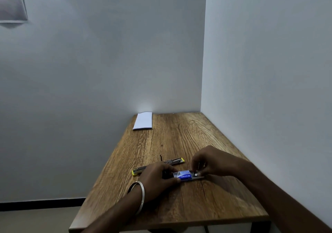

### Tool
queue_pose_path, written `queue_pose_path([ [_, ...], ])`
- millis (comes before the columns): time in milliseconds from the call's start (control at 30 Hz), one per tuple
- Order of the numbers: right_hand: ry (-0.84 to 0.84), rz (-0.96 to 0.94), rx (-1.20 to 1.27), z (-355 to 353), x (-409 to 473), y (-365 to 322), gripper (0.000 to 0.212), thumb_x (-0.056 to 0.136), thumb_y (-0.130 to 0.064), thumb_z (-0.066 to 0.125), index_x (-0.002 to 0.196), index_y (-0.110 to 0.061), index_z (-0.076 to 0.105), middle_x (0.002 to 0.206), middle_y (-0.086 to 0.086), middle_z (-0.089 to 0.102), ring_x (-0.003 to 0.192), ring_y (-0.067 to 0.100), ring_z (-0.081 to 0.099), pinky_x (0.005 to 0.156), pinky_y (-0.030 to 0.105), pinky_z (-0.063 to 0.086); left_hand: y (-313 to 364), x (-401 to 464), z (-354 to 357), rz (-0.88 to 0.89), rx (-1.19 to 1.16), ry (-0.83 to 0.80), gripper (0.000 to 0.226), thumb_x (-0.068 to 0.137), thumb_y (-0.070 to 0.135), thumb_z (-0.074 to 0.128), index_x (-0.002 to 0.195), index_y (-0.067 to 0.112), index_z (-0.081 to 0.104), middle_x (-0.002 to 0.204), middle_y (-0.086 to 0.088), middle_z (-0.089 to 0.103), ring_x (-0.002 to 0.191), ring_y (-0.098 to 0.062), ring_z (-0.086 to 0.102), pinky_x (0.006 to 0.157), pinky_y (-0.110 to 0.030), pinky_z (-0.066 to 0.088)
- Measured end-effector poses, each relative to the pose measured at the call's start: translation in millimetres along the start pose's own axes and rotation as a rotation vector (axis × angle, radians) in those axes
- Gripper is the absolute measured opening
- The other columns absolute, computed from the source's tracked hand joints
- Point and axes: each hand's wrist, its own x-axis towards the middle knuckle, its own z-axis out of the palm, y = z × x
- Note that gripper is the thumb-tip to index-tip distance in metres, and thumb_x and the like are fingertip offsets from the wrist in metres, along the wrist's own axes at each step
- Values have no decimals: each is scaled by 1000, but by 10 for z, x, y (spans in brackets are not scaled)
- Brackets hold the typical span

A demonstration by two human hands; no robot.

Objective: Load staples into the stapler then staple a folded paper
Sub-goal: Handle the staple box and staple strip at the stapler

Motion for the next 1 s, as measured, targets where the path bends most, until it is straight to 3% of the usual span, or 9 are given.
queue_pose_path([
  [167, -13, -13, -38, -4, 10, -4, 21, 84, -8, 76, 101, -19, 75, 85, -21, 63, 79, -12, 61, 68, 5, 48, -19, -6, 14, 2, -8, 7, 32, 79, 45, 72, 109, 33, 70, 104, 14, 66, 91, 2, 59, 84, -24, 53],
  [333, -35, -34, -74, 2, 36, -14, 26, 87, 1, 70, 104, -19, 74, 104, -6, 71, 91, 4, 67, 74, 15, 54, -30, 7, 21, 7, 12, 4, 32, 80, 46, 71, 109, 34, 69, 104, 14, 66, 89, 2, 58, 81, -20, 52],
  [533, 49, -62, 10, 10, -11, 19, 26, 85, 10, 66, 99, -10, 76, 92, -13, 68, 83, -4, 68, 78, 17, 57, -34, 18, 21, 9, 19, 3, 33, 80, 45, 71, 110, 34, 69, 106, 12, 67, 92, 0, 59, 84, -25, 53],
  [733, 125, -69, 85, 76, -53, 38, 23, 85, 4, 70, 96, -14, 78, 95, -8, 73, 90, 1, 69, 80, 21, 58, -32, 15, 21, 16, 18, -4, 32, 81, 45, 70, 111, 34, 69, 106, 12, 67, 92, 0, 59, 84, -26, 53],
  [1000, 206, -57, 179, 71, -71, 49, 12, 85, -11, 77, 91, -21, 79, 89, -12, 76, 88, 2, 69, 77, 15, 53, -40, 8, 32, 12, 9, 6, 32, 80, 45, 71, 110, 33, 69, 106, 12, 67, 93, -1, 59, 84, -26, 53],
])
